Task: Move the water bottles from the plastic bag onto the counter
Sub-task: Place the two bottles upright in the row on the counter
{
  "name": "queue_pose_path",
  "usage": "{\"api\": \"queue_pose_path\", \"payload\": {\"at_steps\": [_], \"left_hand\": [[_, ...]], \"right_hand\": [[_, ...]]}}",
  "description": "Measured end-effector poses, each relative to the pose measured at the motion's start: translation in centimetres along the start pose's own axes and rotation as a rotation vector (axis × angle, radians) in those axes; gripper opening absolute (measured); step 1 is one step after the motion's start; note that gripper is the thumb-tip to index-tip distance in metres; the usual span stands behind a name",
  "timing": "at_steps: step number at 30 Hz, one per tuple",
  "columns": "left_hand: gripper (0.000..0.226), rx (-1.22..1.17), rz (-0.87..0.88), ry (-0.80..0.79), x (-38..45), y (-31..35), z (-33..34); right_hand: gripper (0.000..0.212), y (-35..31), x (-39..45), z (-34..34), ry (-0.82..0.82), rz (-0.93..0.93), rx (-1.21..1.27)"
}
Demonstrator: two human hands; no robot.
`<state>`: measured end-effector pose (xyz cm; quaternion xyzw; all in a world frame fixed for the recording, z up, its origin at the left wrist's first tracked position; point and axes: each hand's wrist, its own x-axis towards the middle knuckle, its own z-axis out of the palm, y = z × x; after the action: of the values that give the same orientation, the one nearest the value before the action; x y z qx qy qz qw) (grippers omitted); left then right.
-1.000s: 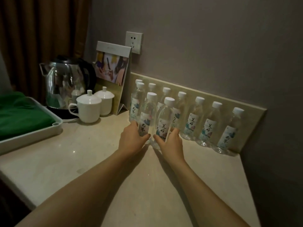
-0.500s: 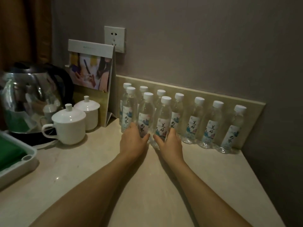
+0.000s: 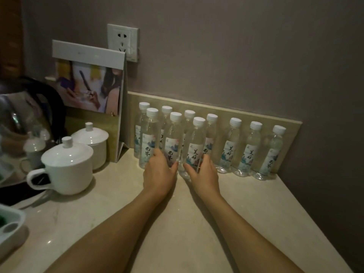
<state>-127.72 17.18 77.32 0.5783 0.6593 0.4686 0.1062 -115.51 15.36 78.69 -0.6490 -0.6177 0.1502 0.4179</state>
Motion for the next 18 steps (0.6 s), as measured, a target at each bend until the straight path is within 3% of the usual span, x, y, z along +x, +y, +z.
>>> {"api": "queue_pose_path", "payload": {"at_steps": [18], "left_hand": [[0.043,0.000,-0.007,0.020,0.4,0.2,0.0]], "right_hand": [[0.043,1.4,0.7,1.3,0.119,-0.007,-0.077]]}}
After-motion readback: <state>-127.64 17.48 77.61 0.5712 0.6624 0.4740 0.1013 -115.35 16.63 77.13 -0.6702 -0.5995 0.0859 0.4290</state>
